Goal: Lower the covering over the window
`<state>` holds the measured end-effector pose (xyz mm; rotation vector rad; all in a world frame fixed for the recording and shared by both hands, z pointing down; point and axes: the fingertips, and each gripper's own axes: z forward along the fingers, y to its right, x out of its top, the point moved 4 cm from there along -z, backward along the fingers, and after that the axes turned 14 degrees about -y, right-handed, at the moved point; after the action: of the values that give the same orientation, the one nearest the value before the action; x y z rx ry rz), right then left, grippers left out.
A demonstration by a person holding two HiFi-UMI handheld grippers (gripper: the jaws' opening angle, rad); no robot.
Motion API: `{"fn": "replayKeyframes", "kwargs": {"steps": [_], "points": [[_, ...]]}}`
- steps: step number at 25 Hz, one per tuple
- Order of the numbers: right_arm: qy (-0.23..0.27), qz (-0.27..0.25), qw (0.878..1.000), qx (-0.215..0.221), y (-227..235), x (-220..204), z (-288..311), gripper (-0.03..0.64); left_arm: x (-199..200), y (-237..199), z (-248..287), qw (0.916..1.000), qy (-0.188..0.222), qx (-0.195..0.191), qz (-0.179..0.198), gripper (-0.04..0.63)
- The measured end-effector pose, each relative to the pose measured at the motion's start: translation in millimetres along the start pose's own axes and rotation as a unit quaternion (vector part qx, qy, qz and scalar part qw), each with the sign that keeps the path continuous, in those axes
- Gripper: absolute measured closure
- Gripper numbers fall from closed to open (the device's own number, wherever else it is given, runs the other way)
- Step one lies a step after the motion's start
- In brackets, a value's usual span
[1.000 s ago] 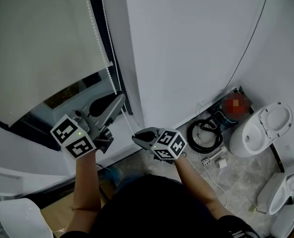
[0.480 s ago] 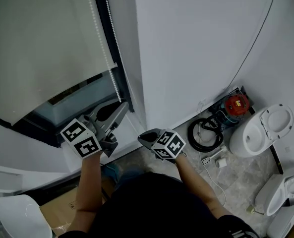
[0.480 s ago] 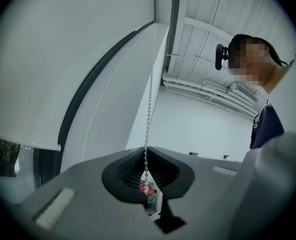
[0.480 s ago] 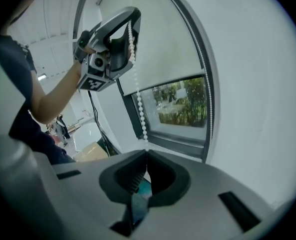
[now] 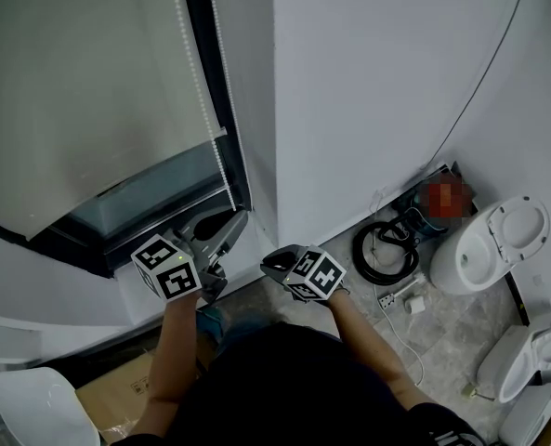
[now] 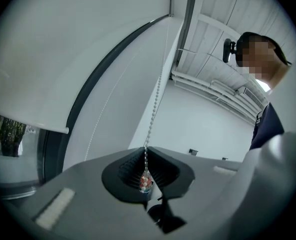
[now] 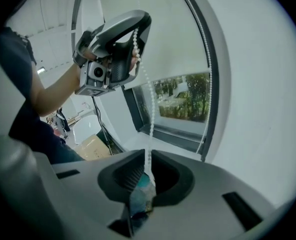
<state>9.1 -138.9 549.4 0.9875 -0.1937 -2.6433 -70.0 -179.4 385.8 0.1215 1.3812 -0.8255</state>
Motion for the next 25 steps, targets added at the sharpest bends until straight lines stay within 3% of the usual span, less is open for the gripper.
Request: {"fn": "replayKeyframes", "kwargs": {"steps": [5, 11, 14, 21, 25], "points": [[0.027, 0.018, 0.999, -0.003, 0, 10, -18, 0.511, -2, -4, 1, 0.9999, 0.006, -0.015, -0.006, 0.574], [0.092, 0.015, 0.995, -0.043, -8, 48, -62, 0.503, -25, -15, -5, 0.9992, -0.029, -0.014, -0.024, 0.574], [0.126, 0.013, 0.990, -0.064, -10, 68, -88, 0.503, -30, -15, -8, 0.9983, -0.016, -0.026, -0.049, 0.574], [0.228, 0.015, 0.964, -0.137, -12, 102, -138, 0.508, -32, -19, -7, 0.9986, -0.001, -0.028, -0.044, 0.574], [0.273, 0.029, 0.942, -0.190, -14, 118, -154, 0.597, -34, -18, -12, 0.9995, 0.010, -0.010, -0.029, 0.573]]}}
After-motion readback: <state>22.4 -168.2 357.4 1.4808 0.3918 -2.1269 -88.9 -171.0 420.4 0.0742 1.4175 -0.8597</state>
